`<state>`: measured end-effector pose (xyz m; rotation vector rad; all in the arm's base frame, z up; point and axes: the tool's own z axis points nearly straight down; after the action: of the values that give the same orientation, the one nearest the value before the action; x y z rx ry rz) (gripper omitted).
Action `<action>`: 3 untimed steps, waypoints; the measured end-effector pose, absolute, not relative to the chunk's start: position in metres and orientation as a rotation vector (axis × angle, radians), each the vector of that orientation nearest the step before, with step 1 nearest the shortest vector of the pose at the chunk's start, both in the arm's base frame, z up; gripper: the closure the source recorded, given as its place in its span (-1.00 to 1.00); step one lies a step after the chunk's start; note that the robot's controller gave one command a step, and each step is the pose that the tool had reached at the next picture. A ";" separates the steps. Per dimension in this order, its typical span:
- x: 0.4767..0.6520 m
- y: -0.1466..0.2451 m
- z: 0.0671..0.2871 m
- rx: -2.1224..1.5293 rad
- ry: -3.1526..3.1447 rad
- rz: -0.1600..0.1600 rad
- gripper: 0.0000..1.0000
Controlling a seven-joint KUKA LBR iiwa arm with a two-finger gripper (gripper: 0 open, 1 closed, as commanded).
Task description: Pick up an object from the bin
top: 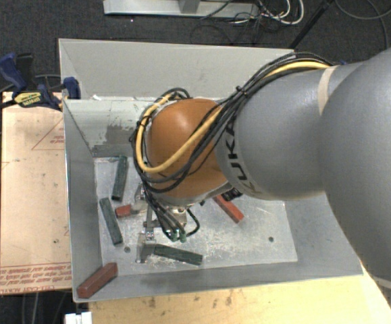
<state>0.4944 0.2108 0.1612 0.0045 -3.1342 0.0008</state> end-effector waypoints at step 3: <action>0.499 0.168 0.079 -0.269 -3.131 -0.005 1.00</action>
Offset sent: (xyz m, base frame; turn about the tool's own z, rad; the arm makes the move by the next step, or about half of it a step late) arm 0.0035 -0.0443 -0.0853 0.1741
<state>0.4994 0.1678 0.0788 -0.2692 -3.1312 -0.0045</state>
